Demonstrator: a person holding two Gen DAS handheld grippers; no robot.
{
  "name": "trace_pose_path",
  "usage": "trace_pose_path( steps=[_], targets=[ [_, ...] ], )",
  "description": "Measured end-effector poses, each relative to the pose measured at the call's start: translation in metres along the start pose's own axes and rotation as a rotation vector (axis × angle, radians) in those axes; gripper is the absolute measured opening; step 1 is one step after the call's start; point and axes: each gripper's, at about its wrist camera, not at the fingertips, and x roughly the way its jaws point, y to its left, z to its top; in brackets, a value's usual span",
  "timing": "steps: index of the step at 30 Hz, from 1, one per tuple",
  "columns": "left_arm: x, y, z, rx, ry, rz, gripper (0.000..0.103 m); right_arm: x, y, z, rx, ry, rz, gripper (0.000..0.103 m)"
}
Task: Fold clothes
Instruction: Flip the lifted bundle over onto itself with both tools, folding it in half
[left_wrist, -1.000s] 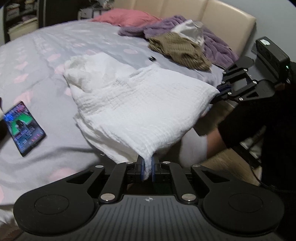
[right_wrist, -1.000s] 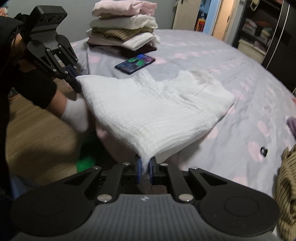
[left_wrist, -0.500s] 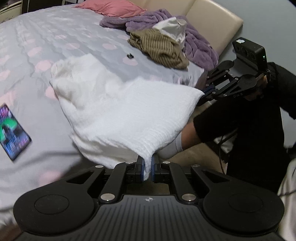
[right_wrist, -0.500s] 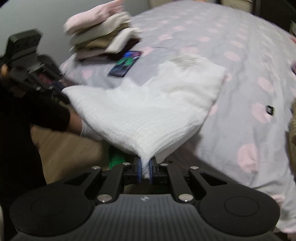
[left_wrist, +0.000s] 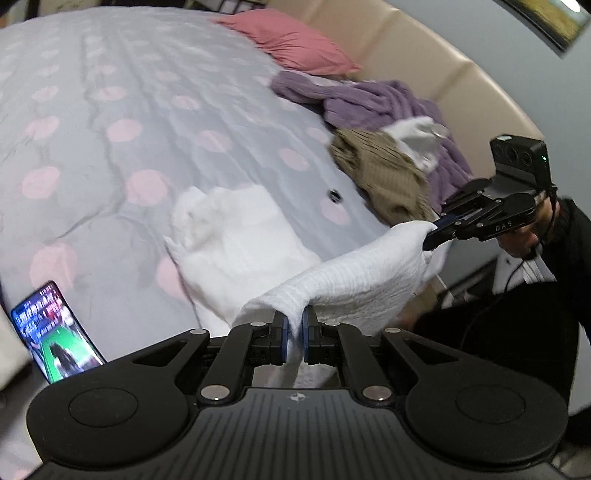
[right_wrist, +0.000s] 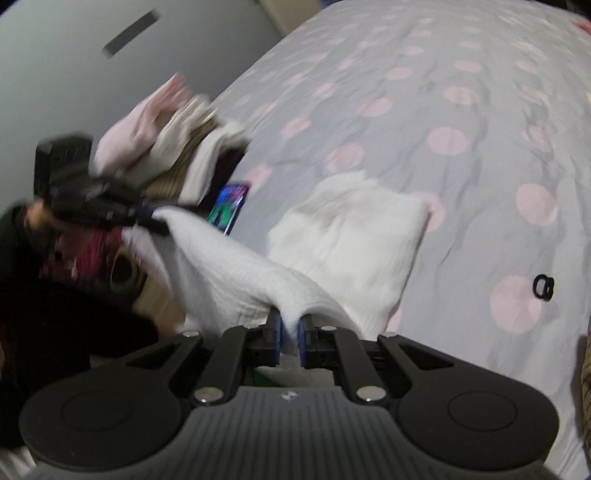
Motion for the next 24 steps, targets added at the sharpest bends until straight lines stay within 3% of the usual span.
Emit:
trace_pose_path(
  steps=[5,10,18,22,24],
  targets=[
    [0.016,0.025,0.035,-0.079,-0.032,0.028,0.005,0.008,-0.033,0.037,0.106,-0.055,-0.021,0.011],
    [0.04,0.053,0.061,-0.194,-0.061,0.115,0.006,0.021,-0.058,0.065,0.24,-0.129,-0.084,0.011],
    [0.089,0.068,0.082,-0.215,-0.031,0.312,0.006,0.068,-0.07,0.094,0.266,-0.139,-0.268,0.011],
    [0.096,0.076,0.091,-0.246,-0.084,0.391,0.006,0.081,-0.073,0.104,0.259,-0.193,-0.338,0.011],
    [0.101,0.08,0.091,-0.273,-0.089,0.413,0.007,0.094,-0.077,0.104,0.27,-0.177,-0.38,0.013]
  ],
)
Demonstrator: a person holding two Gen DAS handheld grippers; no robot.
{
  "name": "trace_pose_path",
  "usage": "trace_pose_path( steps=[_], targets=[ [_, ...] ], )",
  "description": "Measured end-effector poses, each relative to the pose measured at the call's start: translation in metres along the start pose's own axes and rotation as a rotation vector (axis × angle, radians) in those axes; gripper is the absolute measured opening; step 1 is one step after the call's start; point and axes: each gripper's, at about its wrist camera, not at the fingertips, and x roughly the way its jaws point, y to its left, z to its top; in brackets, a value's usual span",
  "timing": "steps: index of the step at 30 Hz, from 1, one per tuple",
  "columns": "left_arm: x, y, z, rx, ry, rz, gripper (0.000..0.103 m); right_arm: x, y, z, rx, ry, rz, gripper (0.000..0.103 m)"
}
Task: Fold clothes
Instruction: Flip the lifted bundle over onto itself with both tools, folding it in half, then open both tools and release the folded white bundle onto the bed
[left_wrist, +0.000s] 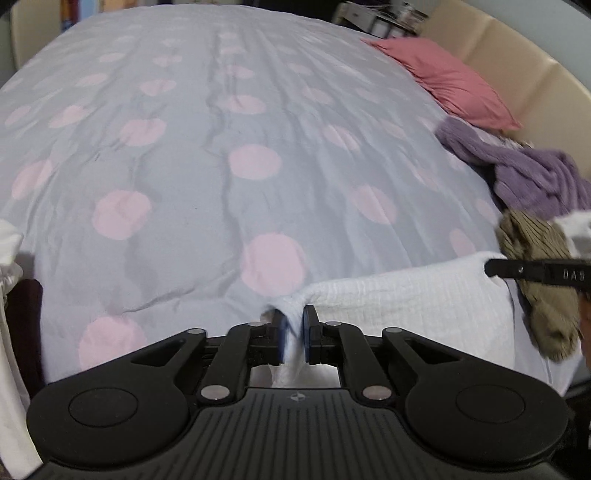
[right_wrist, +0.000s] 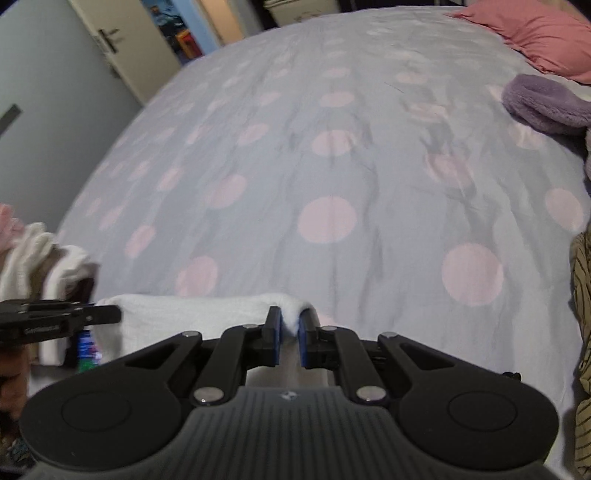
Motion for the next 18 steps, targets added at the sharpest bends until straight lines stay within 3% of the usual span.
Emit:
trace_pose_path(
  steps=[3,6,8,10,12,18],
  targets=[
    [0.018,-0.006,-0.004,0.036,0.095,0.014,0.016,0.017,0.002,-0.006,-0.037,0.049,-0.097,0.033],
    [0.002,-0.003,-0.003,0.044,0.051,0.03,0.019,0.007,-0.005,-0.007,-0.018,0.011,-0.082,0.037],
    [-0.008,0.0,-0.003,0.05,0.021,0.04,0.04,-0.01,-0.015,-0.009,0.02,-0.029,-0.039,0.038],
    [-0.026,0.008,-0.008,0.02,0.008,-0.016,0.05,-0.028,-0.02,-0.014,0.01,-0.058,-0.012,0.04],
    [-0.043,0.016,-0.013,-0.011,-0.006,-0.072,0.049,-0.043,-0.019,-0.023,-0.046,-0.068,0.0,0.043],
    [-0.08,0.018,-0.062,0.071,-0.02,-0.157,0.051,-0.071,-0.006,-0.072,-0.263,-0.045,0.041,0.046]
  ],
)
